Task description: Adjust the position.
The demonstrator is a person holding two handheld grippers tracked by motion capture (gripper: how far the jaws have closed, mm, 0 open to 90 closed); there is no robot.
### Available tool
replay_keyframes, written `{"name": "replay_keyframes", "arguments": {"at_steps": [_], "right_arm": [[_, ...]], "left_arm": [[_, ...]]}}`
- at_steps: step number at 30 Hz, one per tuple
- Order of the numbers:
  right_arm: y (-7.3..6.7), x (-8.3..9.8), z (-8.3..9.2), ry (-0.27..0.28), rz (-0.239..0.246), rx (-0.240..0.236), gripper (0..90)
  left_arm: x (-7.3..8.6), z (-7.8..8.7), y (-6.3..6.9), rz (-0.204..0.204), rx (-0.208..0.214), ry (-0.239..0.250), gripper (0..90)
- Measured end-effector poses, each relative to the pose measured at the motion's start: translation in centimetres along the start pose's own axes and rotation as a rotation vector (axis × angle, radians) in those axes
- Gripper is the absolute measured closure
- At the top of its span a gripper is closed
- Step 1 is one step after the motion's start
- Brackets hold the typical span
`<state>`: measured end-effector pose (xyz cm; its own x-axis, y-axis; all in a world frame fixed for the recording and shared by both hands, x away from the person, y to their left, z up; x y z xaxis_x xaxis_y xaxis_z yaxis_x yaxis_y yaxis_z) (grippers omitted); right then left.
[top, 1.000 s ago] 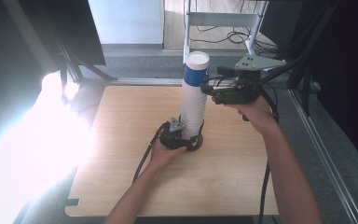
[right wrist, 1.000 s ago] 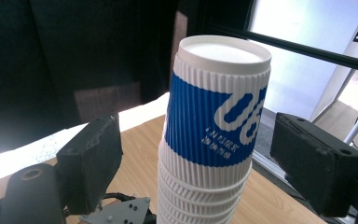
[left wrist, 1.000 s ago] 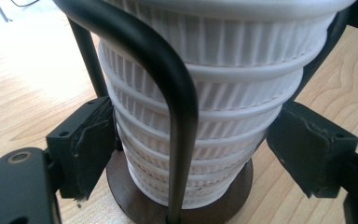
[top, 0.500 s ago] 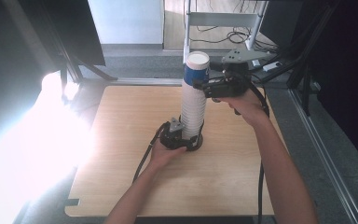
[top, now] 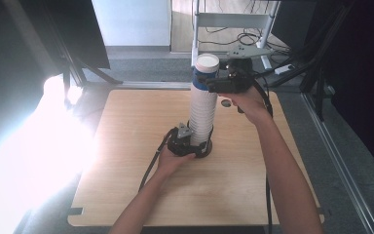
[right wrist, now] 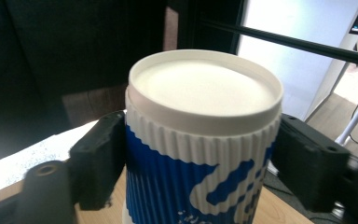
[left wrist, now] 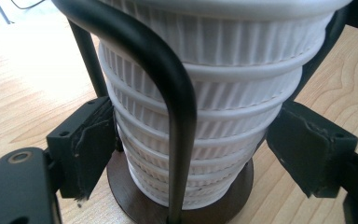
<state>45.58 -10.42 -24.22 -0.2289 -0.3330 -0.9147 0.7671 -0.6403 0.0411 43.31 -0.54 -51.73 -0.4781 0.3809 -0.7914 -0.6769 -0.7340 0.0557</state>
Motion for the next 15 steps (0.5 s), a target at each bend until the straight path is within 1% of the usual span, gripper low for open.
{"name": "replay_keyframes", "arguments": {"at_steps": [2,4,6,7,10,11,12,13,14,15], "right_arm": [[-0.1,-0.1,0.0,-0.001,0.017,0.011,25.3],[-0.2,-0.2,0.2,0.005,0.021,0.016,25.5],[-0.2,-0.4,0.5,0.026,0.021,0.020,25.7],[-0.1,-0.8,1.0,0.048,0.013,0.024,25.9],[-0.2,-1.1,1.3,0.058,0.023,0.033,25.9],[-0.3,-1.5,1.7,0.071,0.028,0.041,26.1],[-0.3,-1.5,1.7,0.071,0.028,0.041,26.1],[-0.5,-1.8,2.1,0.086,0.034,0.050,26.1],[-0.5,-1.8,2.1,0.086,0.034,0.050,26.1],[-0.5,-2.3,2.5,0.100,0.031,0.049,26.2]], "left_arm": [[0.0,0.0,0.0,0.000,0.001,-0.001,16.5],[0.0,0.0,0.0,0.000,0.001,-0.001,16.5],[0.0,0.0,0.1,0.005,0.003,-0.001,16.6],[0.0,0.0,0.1,0.004,0.001,-0.001,16.6],[0.0,0.0,0.1,0.003,-0.002,0.000,16.6],[0.0,0.0,0.1,0.003,-0.001,0.000,16.6],[0.0,0.0,0.1,0.003,-0.001,0.000,16.6],[0.0,0.0,0.1,0.003,-0.001,-0.001,16.7],[0.0,0.0,0.1,0.005,0.001,0.000,16.7],[0.0,0.0,0.1,0.005,0.002,-0.001,16.6]]}}
Point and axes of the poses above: each handheld gripper's, and its own axes: z roughly backward along the jaws, x roughly out of its underside, y roughly to its right, the point moved 6 cm from there along -z, roughly forward along the jaws, and after that the axes turned 7 degrees about -y, right-handed, at the moved point
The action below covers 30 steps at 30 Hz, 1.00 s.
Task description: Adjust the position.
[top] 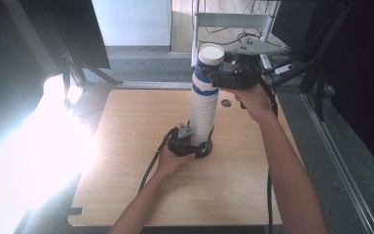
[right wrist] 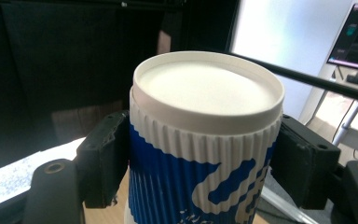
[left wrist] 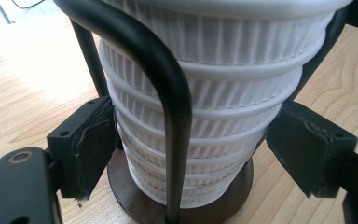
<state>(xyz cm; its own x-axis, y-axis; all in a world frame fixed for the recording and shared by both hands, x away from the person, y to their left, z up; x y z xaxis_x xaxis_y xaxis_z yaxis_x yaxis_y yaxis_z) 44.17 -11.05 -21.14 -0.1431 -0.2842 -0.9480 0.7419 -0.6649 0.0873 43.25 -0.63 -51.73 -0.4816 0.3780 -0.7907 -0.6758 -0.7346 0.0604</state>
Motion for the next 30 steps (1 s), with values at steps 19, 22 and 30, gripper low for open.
{"name": "replay_keyframes", "arguments": {"at_steps": [19,22,30], "right_arm": [[-0.1,-2.8,4.8,0.120,0.007,-0.018,26.7],[-0.2,-2.2,5.7,0.123,0.008,-0.026,26.7],[-0.3,0.1,7.9,0.141,0.015,-0.041,26.8]], "left_arm": [[-0.1,0.2,-0.1,-0.006,-0.008,0.000,17.7],[-0.1,0.2,-0.1,-0.003,-0.006,0.002,17.7],[-0.1,0.5,0.0,0.000,-0.001,-0.002,14.7]]}}
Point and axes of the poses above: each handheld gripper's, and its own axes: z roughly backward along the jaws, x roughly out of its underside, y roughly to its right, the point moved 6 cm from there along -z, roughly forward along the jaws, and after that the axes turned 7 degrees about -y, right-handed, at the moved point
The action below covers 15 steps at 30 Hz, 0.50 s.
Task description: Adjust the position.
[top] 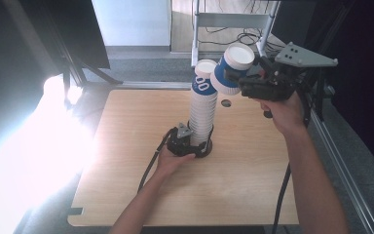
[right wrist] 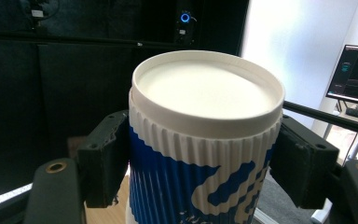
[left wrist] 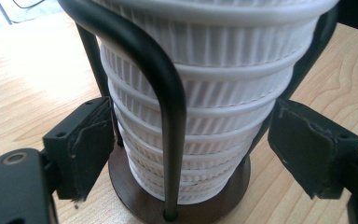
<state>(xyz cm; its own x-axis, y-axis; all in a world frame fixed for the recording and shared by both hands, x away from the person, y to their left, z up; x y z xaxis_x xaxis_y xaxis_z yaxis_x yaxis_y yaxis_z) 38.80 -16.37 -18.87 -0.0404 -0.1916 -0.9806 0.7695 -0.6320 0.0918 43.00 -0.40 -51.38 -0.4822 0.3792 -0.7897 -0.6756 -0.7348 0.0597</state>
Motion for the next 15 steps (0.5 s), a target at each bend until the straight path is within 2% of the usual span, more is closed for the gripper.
{"name": "replay_keyframes", "arguments": {"at_steps": [5,10,15], "right_arm": [[-0.2,0.9,1.2,0.013,0.003,-0.005,26.9],[-0.4,2.0,2.3,0.018,0.001,-0.005,26.9],[-1.1,3.9,3.1,0.003,-0.002,-0.013,26.9]], "left_arm": [[0.2,0.5,0.0,-0.008,-0.007,-0.002,14.3],[1.1,1.1,-0.3,0.004,-0.010,-0.007,14.2],[2.0,2.2,-0.3,0.011,-0.014,-0.008,14.3]]}}
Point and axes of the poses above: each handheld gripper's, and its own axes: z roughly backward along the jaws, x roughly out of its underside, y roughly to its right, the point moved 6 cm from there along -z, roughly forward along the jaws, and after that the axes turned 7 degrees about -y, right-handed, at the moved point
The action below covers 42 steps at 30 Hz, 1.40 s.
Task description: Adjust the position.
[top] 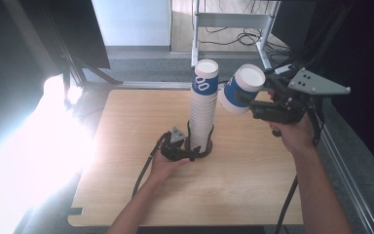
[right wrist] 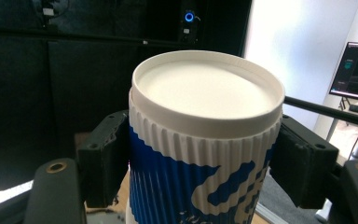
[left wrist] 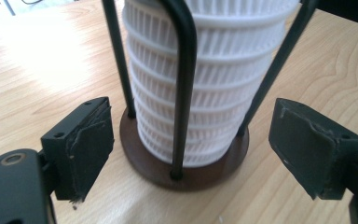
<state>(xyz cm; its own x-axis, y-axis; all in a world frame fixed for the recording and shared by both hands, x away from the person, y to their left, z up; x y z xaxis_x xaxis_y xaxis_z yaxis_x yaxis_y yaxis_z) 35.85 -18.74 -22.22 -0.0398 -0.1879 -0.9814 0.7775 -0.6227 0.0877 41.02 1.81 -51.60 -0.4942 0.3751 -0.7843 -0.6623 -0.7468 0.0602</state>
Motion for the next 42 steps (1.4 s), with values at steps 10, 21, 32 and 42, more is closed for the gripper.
{"name": "replay_keyframes", "arguments": {"at_steps": [10,21,32,42], "right_arm": [[-0.9,4.4,0.1,-0.029,-0.026,-0.021,27.0],[-2.0,10.0,-0.8,-0.069,-0.069,-0.045,27.0],[-4.3,15.9,-2.5,-0.112,-0.095,-0.054,26.9],[-6.3,19.4,-4.5,-0.171,-0.086,-0.064,26.9]], "left_arm": [[1.0,2.7,-0.1,0.005,-0.004,0.021,14.3],[2.2,5.7,-0.2,0.023,0.011,0.072,14.7],[4.9,7.1,0.6,0.018,0.034,0.060,14.8],[6.4,8.4,1.2,0.014,0.049,0.055,15.8]]}}
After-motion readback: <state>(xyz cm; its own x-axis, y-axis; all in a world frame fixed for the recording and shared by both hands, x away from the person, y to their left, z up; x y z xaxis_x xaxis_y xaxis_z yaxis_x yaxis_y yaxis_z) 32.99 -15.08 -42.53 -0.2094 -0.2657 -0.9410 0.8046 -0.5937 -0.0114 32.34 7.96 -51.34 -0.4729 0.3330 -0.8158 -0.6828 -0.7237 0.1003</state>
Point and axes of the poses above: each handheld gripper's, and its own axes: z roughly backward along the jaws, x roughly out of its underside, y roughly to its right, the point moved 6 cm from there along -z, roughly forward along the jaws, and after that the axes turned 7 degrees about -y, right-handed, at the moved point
